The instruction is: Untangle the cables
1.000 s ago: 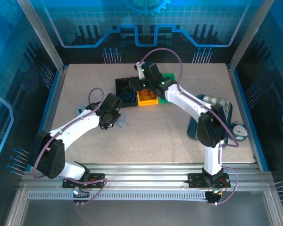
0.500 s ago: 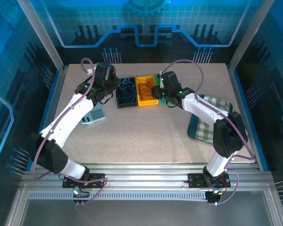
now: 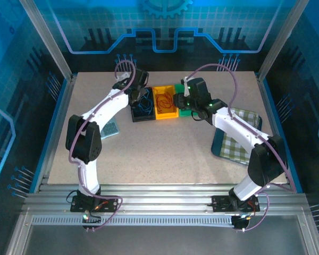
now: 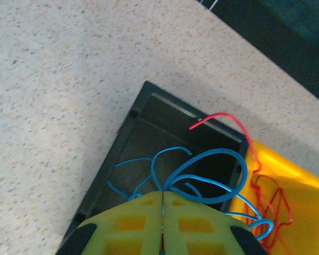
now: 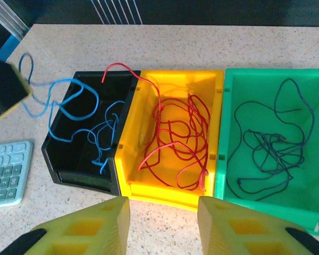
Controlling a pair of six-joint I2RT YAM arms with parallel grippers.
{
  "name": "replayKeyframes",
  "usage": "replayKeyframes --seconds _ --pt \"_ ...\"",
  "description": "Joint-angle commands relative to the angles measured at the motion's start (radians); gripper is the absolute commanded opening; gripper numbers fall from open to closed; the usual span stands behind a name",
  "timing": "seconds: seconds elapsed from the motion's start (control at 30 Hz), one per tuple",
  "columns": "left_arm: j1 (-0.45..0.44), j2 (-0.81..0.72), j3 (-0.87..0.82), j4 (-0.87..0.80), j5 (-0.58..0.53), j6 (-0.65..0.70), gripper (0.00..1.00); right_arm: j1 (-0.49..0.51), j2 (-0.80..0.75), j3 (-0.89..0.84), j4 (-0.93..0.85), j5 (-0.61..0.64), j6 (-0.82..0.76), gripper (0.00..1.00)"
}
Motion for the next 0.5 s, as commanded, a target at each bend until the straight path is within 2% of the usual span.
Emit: replayKeyframes --seconds 0.0,0.2,0.23,0.33,0.4,0.47 --pt "0.006 0.046 0.069 -0.075 -0.036 -0.008 0.0 -0.01 -0.032 -0.02 -0.013 -0.003 -0.018 0.39" --pt "0.006 0.079 0.065 -0.124 -0.06 -0.065 0.0 -0.011 -0.038 -0.033 -0.023 -0.006 -0.011 0.39" --pt "0.006 0.08 0.06 -0.127 -0.066 -0.075 0.09 -0.01 -0.038 -0.033 -0.024 -0.011 -0.013 0.39" --pt "0.005 0.074 0.052 -0.123 -0.069 -0.084 0.58 -0.009 -0.035 -0.03 -0.027 -0.014 -0.015 0.38" --pt "0.001 0.065 0.064 -0.118 -0.067 -0.068 0.71 -0.01 -0.032 -0.028 -0.023 -0.018 -0.014 0.38" --pt "-0.004 0.049 0.077 -0.113 -0.072 -0.046 0.77 -0.01 -0.023 -0.021 -0.02 -0.027 -0.01 0.38"
